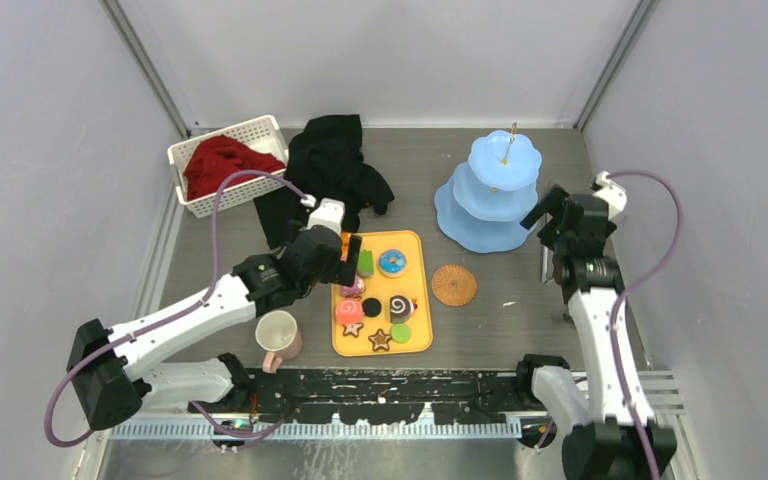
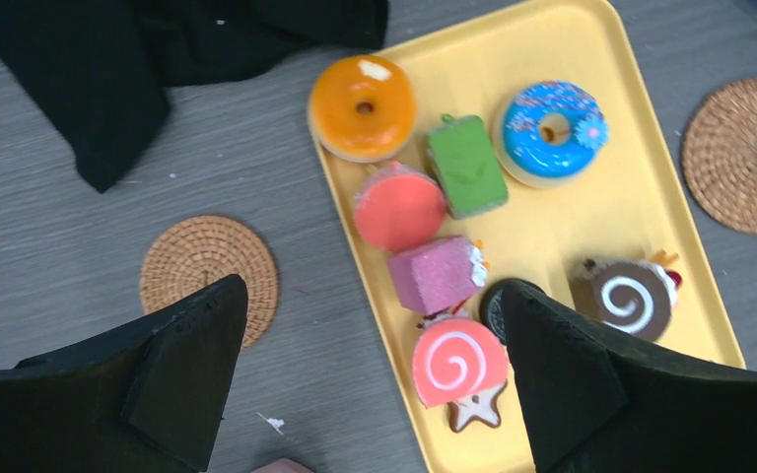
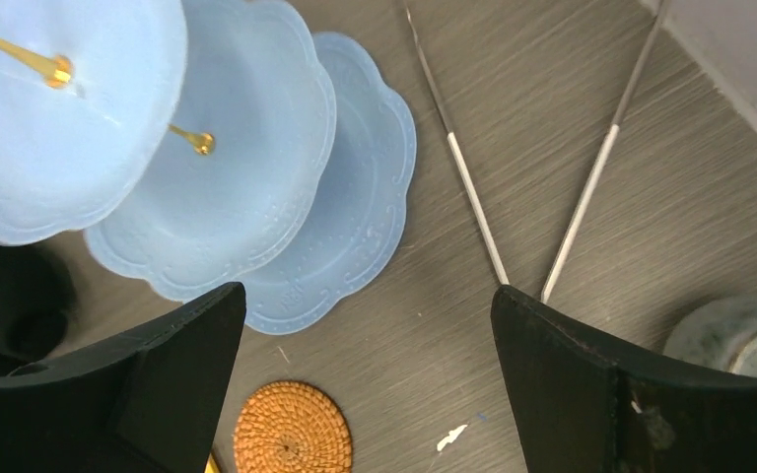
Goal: Serve the afternoon tea
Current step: Move the clamp to the center of the board.
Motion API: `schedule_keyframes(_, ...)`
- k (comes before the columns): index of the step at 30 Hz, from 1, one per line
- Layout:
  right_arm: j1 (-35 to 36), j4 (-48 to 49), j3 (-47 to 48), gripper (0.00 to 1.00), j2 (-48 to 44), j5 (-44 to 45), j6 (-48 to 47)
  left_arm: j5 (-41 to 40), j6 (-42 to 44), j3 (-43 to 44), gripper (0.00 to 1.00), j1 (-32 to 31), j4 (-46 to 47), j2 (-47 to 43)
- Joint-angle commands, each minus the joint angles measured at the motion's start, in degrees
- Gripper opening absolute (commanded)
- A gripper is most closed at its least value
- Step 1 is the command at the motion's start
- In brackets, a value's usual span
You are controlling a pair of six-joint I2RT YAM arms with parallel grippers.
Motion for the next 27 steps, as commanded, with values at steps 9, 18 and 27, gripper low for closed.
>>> schedule_keyframes(9, -1.2, 2.3, 2.7, 0.77, 19.8, -4.0, -1.0, -9.9, -3.7, -6.0, 0.99, -0.1, 5.9, -8.5)
schedule_keyframes(18, -6.0, 5.5, 0.8, 0.57, 26.3, 1.4, -1.9, -10.4, -2.6, -7.9, 0.99, -0.1, 4.8, -12.8)
schedule_keyframes(27, -7.7, 9.3, 4.2, 0.50, 36.9, 0.2, -6.1, -11.4, -1.1, -6.2, 0.99, -0.1, 4.4, -10.7)
